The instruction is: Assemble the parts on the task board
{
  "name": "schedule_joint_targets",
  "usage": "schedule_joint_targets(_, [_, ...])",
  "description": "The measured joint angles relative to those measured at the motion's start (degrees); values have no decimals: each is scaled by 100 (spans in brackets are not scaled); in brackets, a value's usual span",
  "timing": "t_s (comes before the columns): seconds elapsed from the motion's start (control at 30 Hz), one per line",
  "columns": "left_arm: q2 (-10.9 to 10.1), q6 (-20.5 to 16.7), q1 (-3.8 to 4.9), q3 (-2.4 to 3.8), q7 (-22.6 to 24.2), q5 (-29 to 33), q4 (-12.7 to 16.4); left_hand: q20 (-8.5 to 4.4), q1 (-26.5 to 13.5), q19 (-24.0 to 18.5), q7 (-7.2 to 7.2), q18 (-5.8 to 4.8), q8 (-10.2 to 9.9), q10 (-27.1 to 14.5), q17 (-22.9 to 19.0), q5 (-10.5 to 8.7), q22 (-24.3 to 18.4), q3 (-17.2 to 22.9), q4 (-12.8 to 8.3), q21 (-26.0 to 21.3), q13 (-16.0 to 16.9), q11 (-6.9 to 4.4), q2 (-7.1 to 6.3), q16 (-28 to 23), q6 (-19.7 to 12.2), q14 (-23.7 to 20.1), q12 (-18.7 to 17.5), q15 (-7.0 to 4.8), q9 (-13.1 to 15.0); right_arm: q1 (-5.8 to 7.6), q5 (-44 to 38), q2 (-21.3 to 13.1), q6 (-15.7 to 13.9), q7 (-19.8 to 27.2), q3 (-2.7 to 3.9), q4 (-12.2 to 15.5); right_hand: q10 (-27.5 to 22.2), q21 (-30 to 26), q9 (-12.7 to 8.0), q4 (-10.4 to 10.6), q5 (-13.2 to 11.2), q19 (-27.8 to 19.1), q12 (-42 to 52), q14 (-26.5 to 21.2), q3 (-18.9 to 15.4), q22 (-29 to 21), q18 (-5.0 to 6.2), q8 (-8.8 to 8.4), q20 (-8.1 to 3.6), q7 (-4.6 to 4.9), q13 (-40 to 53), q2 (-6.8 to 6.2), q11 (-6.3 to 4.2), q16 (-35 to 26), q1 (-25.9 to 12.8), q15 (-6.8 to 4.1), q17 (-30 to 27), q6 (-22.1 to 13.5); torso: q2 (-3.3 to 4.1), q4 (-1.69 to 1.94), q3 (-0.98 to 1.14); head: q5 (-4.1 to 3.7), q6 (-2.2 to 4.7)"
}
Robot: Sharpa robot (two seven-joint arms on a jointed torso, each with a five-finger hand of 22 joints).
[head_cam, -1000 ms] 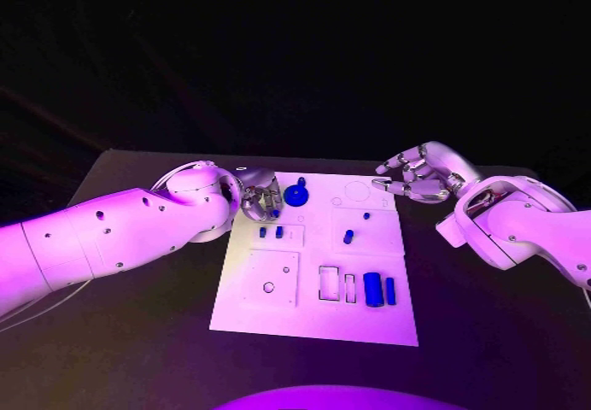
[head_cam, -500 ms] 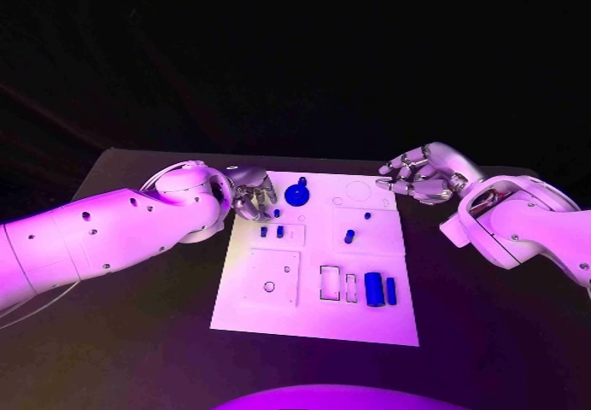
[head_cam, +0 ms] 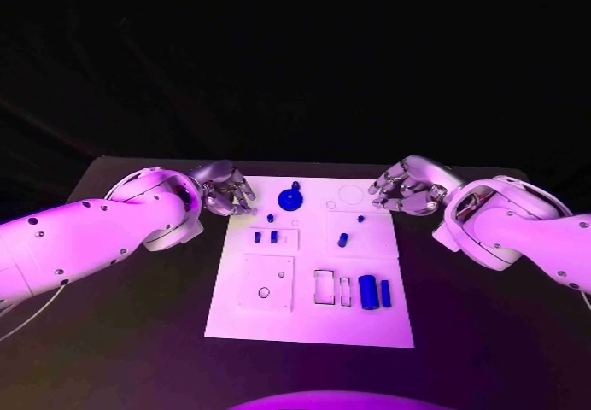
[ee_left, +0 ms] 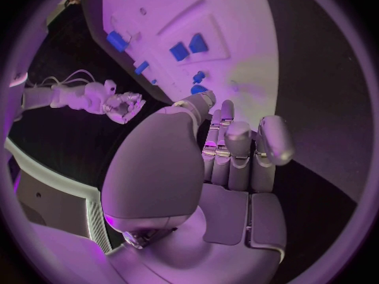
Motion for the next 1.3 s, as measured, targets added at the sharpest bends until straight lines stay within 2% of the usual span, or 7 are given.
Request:
schedule_joint_targets(0.07, [-60,-223,1,0,241,555,65,11,-13,-204,10,119,0,-15,-346,0,-251,-6,53,-318,4,15,-13,-239,28,-150,0,12,-16,-16,-381,39,114,-121,0,13,89,94,-19,23,0,21,-260,0,102,79,1,-41,21,30,-228,-68,5,19,-34,0,13,63,2,-4,1,-46,13])
schedule_joint_targets(0.17, [-135,-574,2,0,712,1726,162,28,-27,-440,52,134,0,-62,-782,0,-562,-6,53,-719,19,62,-5,-553,70,-336,0,38,-35,-35,-997,118,301,-366,-1,20,140,187,-38,65,-45,70,-465,0,159,156,1,-87,12,39,-406,-149,20,31,-89,0,38,73,4,-6,-1,-118,29])
schedule_joint_targets(0.23, [-168,-717,2,-1,951,2351,205,32,-41,-495,73,139,0,-63,-884,0,-636,-6,53,-814,21,63,9,-623,91,-373,0,54,-35,-39,-1272,161,393,-494,-4,18,140,187,-47,82,-86,79,-549,0,175,179,0,-117,21,39,-476,-177,20,42,-116,0,41,73,4,-6,-3,-149,36])
schedule_joint_targets(0.3, [-210,-858,3,-6,1252,3173,257,50,-70,-515,82,223,0,-62,-991,0,-710,-6,53,-910,29,63,38,-704,100,-415,37,54,-36,-44,-1596,219,514,-657,-6,9,160,200,-55,86,-87,79,-641,0,210,198,0,-145,21,39,-554,-197,40,42,-136,0,59,73,4,-5,-3,-186,46])
schedule_joint_targets(0.53, [-317,-990,1,-25,1971,5202,423,30,-30,-535,54,222,0,-45,-1103,0,-795,11,36,-1001,81,45,123,-786,148,-444,122,43,-52,-103,-2258,431,821,-1012,-17,-65,189,231,-76,105,-87,99,-805,-7,281,230,0,-184,42,39,-704,-273,69,97,-166,38,93,73,6,-2,-9,-241,51])
schedule_joint_targets(0.83, [-380,-979,-1,-32,2381,6234,514,51,-116,-555,52,222,0,-41,-1204,0,-893,-96,60,-1147,112,40,126,-837,151,-444,176,43,-80,-196,-2621,674,965,-1224,-23,-232,212,297,-83,123,-52,120,-939,-1,373,303,0,-239,63,60,-842,-303,92,130,-196,44,130,94,7,4,-11,-260,40])
schedule_joint_targets(1.3, [-412,-959,-1,-34,2550,6638,567,30,-37,-575,52,221,0,-63,-1312,0,-974,-125,-37,-1247,146,62,205,-919,150,-484,224,43,-102,-279,-2747,822,1003,-1297,-8,-365,448,399,-67,52,15,165,-969,-1,572,342,0,-251,58,21,-938,-303,60,153,-196,44,128,236,11,3,-8,-243,9])
